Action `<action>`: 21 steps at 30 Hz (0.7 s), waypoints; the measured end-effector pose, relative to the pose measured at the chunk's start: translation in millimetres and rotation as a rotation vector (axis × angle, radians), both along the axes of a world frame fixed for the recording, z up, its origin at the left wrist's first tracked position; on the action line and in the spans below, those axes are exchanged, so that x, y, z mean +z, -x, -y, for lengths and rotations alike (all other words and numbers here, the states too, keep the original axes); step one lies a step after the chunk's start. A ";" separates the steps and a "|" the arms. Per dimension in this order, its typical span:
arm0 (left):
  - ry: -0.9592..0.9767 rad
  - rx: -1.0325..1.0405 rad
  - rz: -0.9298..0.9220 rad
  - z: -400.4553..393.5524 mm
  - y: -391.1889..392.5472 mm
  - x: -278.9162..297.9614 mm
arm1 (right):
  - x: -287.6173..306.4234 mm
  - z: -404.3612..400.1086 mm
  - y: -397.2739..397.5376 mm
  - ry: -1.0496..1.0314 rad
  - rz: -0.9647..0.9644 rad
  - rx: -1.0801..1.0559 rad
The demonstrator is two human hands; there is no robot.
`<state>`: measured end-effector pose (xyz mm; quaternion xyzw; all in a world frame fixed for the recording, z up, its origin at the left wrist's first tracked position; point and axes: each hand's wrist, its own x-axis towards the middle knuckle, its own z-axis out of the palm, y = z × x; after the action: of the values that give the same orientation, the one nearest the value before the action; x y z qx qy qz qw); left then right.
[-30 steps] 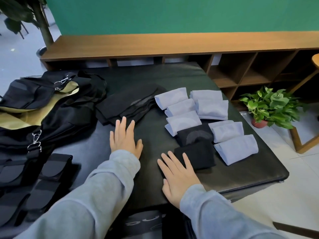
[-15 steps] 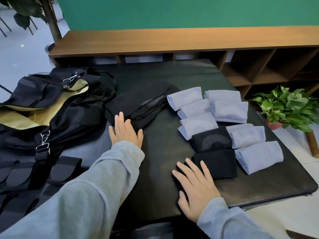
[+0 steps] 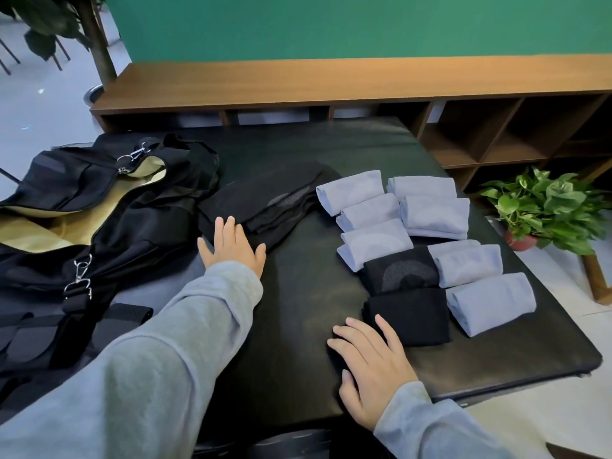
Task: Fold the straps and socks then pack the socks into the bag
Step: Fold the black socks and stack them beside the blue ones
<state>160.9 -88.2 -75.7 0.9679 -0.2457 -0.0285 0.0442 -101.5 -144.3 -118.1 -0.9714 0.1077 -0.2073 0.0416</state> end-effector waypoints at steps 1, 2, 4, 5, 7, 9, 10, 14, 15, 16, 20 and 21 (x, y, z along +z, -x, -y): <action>0.000 -0.006 -0.005 -0.4 2.1 2.2 | -0.2 -0.1 0.0 -0.006 0.001 0.000; 0.002 -0.014 -0.005 -1.4 5.0 4.1 | -0.3 -0.2 0.0 -0.008 0.003 -0.002; -0.004 -0.046 -0.001 -5.2 13.4 8.3 | -0.6 -0.6 0.2 -0.008 0.007 -0.006; -0.017 -0.067 0.003 -8.9 18.9 9.7 | -0.7 -1.0 0.6 -0.012 0.004 -0.011; -0.058 -0.113 0.005 -19.7 32.7 11.6 | 0.5 -1.5 1.0 -0.011 0.000 -0.024; -0.100 -0.161 -0.011 -34.9 50.5 11.4 | 2.8 -3.0 1.4 -0.014 -0.017 -0.038; -0.124 -0.189 -0.019 -43.3 60.1 10.9 | 4.7 -3.5 1.2 -0.017 -0.030 -0.046; -0.204 -0.299 -0.033 -82.0 102.0 7.7 | 12.9 -7.4 0.5 -0.094 -0.082 -0.109; -0.186 -0.323 -0.047 -91.9 112.4 5.8 | 13.0 -9.3 0.8 -0.144 -0.083 -0.140; -0.152 -0.345 -0.069 -100.6 122.1 3.8 | 13.5 -11.7 1.3 -0.196 -0.077 -0.167; -0.055 -0.408 -0.078 -121.8 152.4 1.5 | 22.0 -29.5 2.2 -0.362 -0.122 -0.192; -0.038 -0.420 -0.068 -124.5 158.6 0.2 | 20.3 -35.3 2.5 -0.368 -0.140 -0.168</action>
<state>2.3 36.3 -75.5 0.8946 -0.4397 -0.0746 0.0271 -104.0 -109.0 -97.8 -0.9470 0.2272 -0.1190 0.1935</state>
